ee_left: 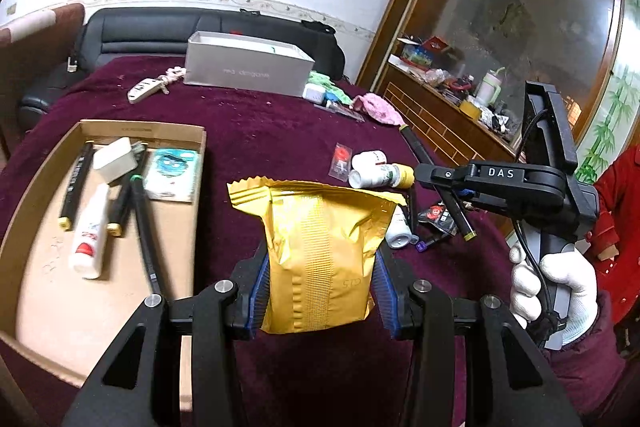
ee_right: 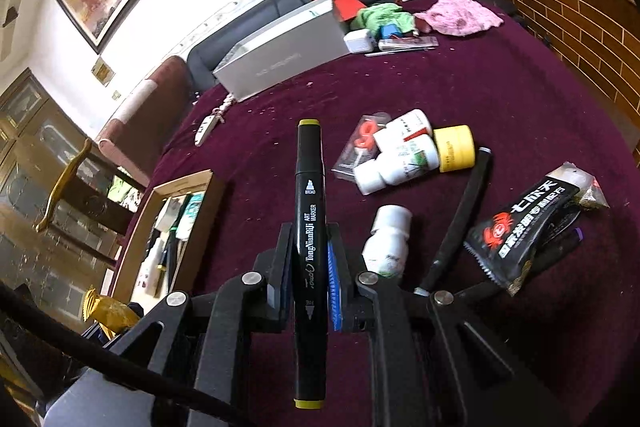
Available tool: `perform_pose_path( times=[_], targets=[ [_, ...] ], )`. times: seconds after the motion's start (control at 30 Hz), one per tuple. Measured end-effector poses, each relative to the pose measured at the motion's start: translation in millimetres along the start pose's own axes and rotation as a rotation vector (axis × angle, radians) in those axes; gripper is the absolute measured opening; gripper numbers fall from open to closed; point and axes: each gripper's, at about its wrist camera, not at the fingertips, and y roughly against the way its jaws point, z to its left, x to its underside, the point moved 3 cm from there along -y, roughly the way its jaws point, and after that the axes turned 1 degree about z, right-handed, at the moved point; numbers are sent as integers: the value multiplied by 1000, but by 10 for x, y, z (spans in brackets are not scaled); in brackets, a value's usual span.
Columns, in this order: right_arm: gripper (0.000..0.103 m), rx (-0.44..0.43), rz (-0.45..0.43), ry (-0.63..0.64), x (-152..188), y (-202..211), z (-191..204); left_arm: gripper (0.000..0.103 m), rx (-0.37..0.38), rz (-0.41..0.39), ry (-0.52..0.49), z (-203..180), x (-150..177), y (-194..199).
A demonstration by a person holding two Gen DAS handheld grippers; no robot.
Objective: Organize objects
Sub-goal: 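Carry the yellow packet and marker toward the cardboard box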
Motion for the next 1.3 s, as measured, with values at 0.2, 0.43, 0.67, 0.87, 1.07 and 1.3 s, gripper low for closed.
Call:
perform_pose_path(
  times=[0.2,0.43,0.67,0.87,1.07,1.3],
  targets=[
    [12,-37,10,47,73,-1,328,40,-34,-44,57,286,32,290],
    [12,-103,46,99,146,-114,769,40,-161,-110,150,927,38,693],
    [13,-161,100,146,204,-366,1205,40,-280,-111,210,1577,43,869],
    [13,-197,174,174,331,-700,1538,40,-305,-63,210,1845,73,726],
    [13,-224,254,199,509,-997,1790,40,-310,4,179,1959,62,487],
    [13,-271,369,228,815,-1344,2080,40,-340,96,143,2099,57,253]
  ],
)
